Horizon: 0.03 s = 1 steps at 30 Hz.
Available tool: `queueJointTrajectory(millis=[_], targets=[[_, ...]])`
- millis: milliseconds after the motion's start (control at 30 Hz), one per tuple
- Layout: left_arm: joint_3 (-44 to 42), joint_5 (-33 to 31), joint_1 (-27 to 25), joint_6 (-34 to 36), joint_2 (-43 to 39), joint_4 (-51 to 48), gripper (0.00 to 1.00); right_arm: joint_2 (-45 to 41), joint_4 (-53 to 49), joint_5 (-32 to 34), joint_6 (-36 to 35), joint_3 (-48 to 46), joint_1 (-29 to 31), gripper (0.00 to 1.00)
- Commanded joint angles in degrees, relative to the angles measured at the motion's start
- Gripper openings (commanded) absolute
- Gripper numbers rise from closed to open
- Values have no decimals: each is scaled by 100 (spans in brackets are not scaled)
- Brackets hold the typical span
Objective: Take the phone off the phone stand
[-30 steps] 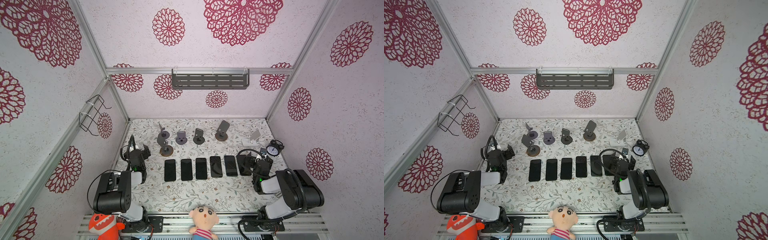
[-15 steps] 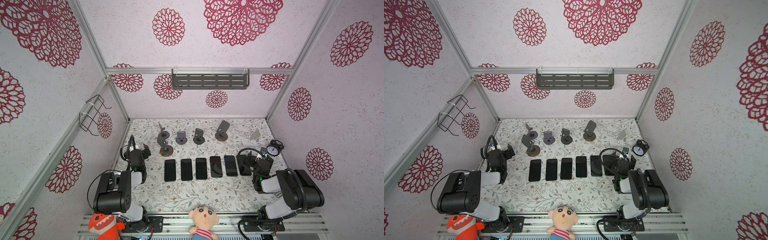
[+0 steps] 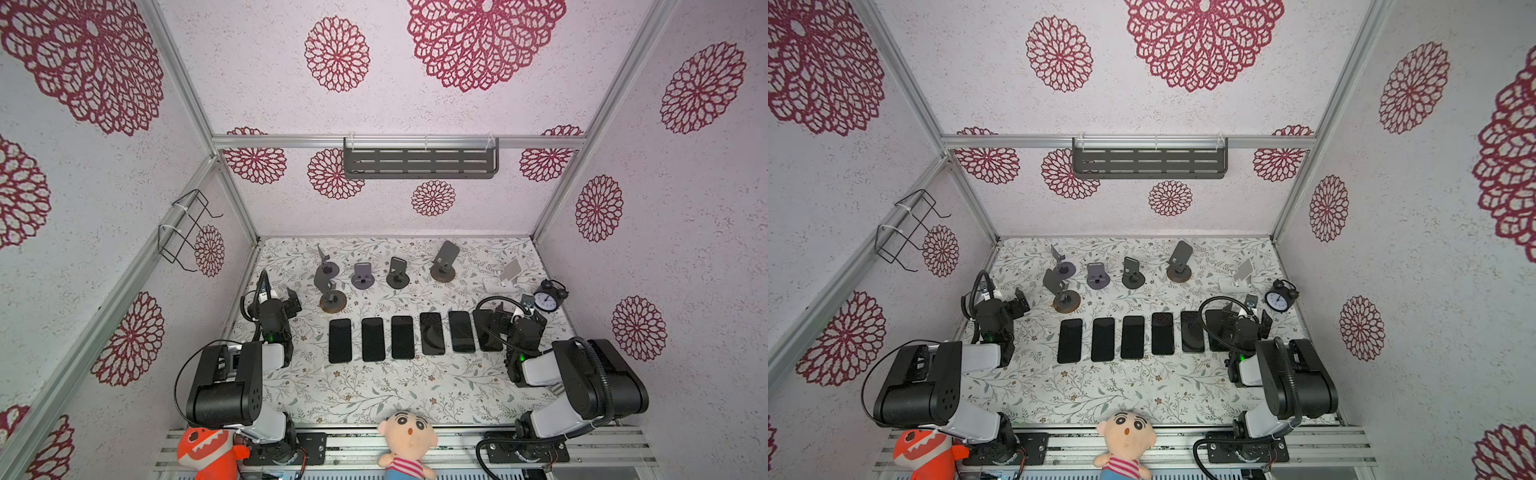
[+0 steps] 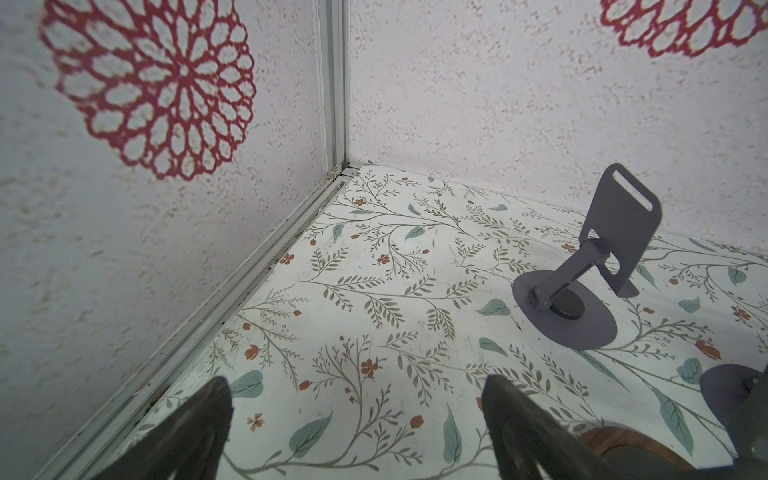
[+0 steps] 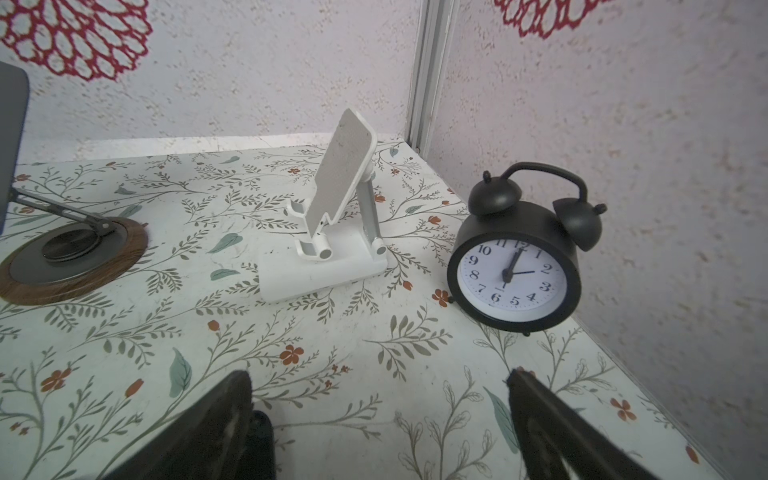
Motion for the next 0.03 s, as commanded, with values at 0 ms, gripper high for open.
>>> queueJointTrajectory(millis=[0], targets=[[-21, 33, 9, 40, 41, 157, 97, -58, 169, -22, 42, 133, -28, 99]])
